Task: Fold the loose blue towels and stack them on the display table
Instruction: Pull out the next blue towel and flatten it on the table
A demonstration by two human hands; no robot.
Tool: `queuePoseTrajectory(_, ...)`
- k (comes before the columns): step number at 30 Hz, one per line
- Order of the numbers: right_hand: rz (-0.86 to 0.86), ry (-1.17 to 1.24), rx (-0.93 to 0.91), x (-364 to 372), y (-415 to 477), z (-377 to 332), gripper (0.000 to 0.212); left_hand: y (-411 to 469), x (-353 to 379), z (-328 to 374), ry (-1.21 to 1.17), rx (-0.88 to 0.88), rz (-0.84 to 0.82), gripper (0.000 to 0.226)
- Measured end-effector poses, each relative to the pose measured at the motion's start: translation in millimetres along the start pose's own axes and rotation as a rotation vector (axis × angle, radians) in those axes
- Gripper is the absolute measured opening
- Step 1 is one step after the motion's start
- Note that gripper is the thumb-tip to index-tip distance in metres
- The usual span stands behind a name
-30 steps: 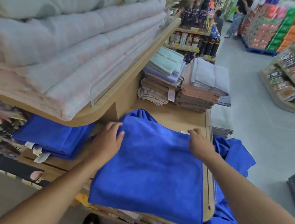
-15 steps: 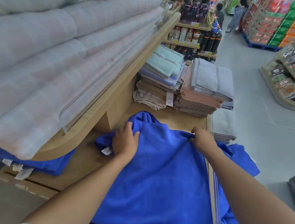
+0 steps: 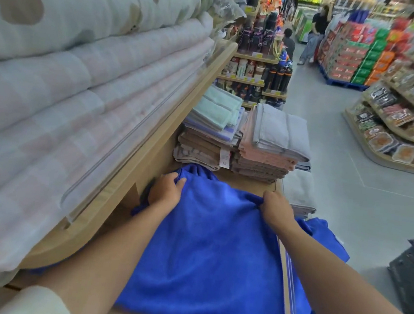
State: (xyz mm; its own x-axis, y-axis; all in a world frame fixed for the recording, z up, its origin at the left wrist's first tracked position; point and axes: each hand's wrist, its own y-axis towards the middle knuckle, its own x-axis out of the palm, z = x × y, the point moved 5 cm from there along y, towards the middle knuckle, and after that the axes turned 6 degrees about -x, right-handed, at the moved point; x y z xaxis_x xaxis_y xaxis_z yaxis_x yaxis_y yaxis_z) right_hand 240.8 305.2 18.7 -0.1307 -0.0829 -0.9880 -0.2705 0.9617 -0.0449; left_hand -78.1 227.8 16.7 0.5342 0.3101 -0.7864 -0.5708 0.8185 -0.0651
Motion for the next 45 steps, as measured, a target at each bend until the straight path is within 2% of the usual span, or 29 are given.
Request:
queuePoseTrajectory(4, 0.019, 0.012, -0.043, -34, -4, 11, 0.015, -2, -25, 5, -0.229, 0.061, 0.117, 0.027)
queuePoseTrajectory(6, 0.053, 0.012, -0.064, -55, -11, 17, 0.013, -4, -37, 8, -0.303, 0.053, 0.116, 0.027)
queuePoseTrajectory(10, 0.086, 0.133, -0.118, -92, -28, 23, 0.01, -7, -57, 11, -0.409, 0.082, 0.076, 0.024)
queuePoseTrajectory(13, 0.136, 0.263, -0.218, -115, -57, 23, 0.012, -23, -72, 11, -0.586, 0.082, -0.017, 0.026)
queuePoseTrajectory(16, 0.184, 0.363, -0.329, -130, -99, 19, 0.024, -54, -89, 7, -0.764, 0.106, -0.117, 0.015)
queuePoseTrajectory(19, 0.202, 0.383, -0.388, -131, -146, 16, 0.028, -84, -108, -7, -0.788, 0.158, -0.159, 0.015)
queuePoseTrajectory(22, 0.134, 0.326, -0.453, -108, -192, 12, 0.023, -118, -120, -38, -0.669, 0.236, -0.224, 0.022)
queuePoseTrajectory(25, 0.022, 0.228, -0.491, -67, -232, 8, 0.019, -151, -116, -79, -0.444, 0.348, -0.268, 0.03)
queuePoseTrajectory(28, -0.069, 0.11, -0.496, -32, -257, 5, 0.008, -177, -96, -124, -0.309, 0.324, -0.348, 0.035)
queuePoseTrajectory(29, -0.1, 0.051, -0.495, -23, -262, 4, 0.01, -182, -90, -136, -0.258, 0.313, -0.383, 0.038)
queuePoseTrajectory(32, -0.186, -0.079, -0.47, -11, -270, 3, 0.033, -186, -79, -158, -0.024, 0.338, -0.441, 0.048)
queuePoseTrajectory(35, -0.098, -0.074, -0.396, -23, -252, 1, 0.052, -163, -87, -138, -0.048, 0.415, -0.274, 0.039)
queuePoseTrajectory(36, -0.042, -0.06, -0.382, -29, -240, -3, 0.049, -153, -90, -123, -0.033, 0.473, -0.198, 0.034)
queuePoseTrajectory(38, 0.047, -0.003, -0.346, -40, -209, -13, 0.026, -138, -90, -86, 0.058, 0.599, -0.125, 0.027)
queuePoseTrajectory(39, 0.04, -0.005, -0.334, -41, -192, -18, 0.025, -130, -86, -70, 0.133, 0.637, -0.145, 0.029)
queuePoseTrajectory(40, -0.013, -0.044, -0.323, -38, -175, -23, 0.033, -124, -81, -57, 0.236, 0.648, -0.182, 0.035)
queuePoseTrajectory(42, -0.177, -0.203, -0.27, -26, -149, -25, 0.045, -112, -74, -44, 0.461, 0.588, -0.27, 0.045)
queuePoseTrajectory(45, -0.294, -0.268, -0.205, -21, -134, -17, 0.03, -107, -77, -40, 0.484, 0.524, -0.378, 0.032)
